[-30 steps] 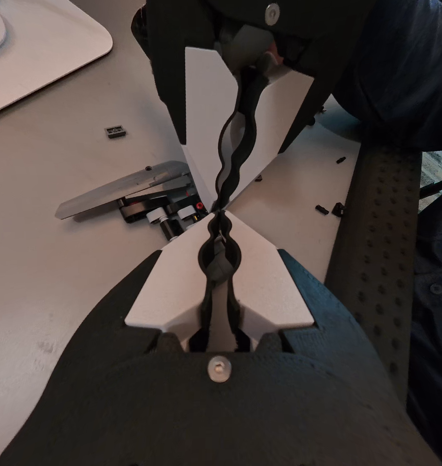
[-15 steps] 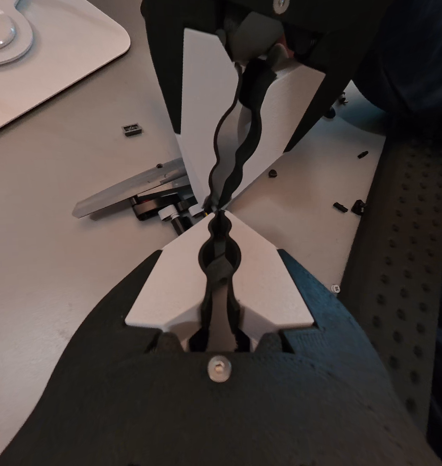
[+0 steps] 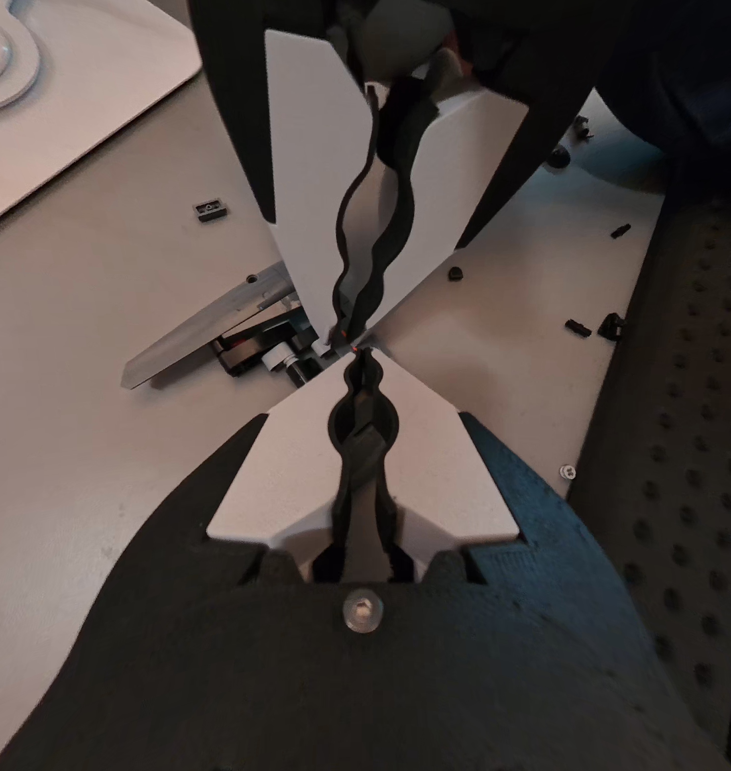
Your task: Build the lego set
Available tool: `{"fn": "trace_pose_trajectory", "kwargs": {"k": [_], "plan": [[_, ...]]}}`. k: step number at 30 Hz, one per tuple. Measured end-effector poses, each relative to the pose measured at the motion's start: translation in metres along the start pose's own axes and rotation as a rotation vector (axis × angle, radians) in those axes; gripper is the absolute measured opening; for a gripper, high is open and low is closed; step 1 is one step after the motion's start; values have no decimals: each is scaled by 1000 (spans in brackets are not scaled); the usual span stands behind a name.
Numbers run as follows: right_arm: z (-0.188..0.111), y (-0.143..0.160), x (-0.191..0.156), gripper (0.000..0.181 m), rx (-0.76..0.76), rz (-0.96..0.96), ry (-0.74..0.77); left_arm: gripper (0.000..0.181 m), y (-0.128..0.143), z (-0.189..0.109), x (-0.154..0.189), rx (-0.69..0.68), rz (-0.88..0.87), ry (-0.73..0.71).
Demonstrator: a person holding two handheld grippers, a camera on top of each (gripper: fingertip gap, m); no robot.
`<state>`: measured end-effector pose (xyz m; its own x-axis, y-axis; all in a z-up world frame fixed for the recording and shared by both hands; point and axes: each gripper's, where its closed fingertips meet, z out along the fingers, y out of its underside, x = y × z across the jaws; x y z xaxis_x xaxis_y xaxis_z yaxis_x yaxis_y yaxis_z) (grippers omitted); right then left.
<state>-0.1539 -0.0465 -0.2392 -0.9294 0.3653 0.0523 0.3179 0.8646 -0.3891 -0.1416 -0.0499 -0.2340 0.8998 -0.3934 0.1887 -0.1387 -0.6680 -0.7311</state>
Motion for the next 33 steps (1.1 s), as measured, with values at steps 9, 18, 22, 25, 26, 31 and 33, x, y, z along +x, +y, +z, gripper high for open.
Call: {"fn": "trace_pose_trajectory", "kwargs": {"k": [9, 18, 22, 25, 26, 31, 33], "plan": [[-1, 3, -2, 1, -5, -1, -11, 0, 3, 4, 4, -39, 67, -21], [-4, 7, -5, 0, -16, -6, -27, 0, 2, 6, 3, -64, 102, -62], [-4, 8, -6, 0, -13, 0, -35, 0, 2, 7, 5, -71, 124, -71], [-4, 8, -6, 0, -13, 6, -39, 0, 1, 8, 6, -71, 126, -70], [-4, 8, -6, 0, -11, 7, -41, 0, 1, 8, 6, -70, 126, -69], [-4, 8, -6, 0, -2, 13, -46, 0, 0, 5, 7, -54, 121, -56], [-4, 8, -6, 0, 0, 14, -47, 0, 0, 5, 8, -52, 125, -54]]}}
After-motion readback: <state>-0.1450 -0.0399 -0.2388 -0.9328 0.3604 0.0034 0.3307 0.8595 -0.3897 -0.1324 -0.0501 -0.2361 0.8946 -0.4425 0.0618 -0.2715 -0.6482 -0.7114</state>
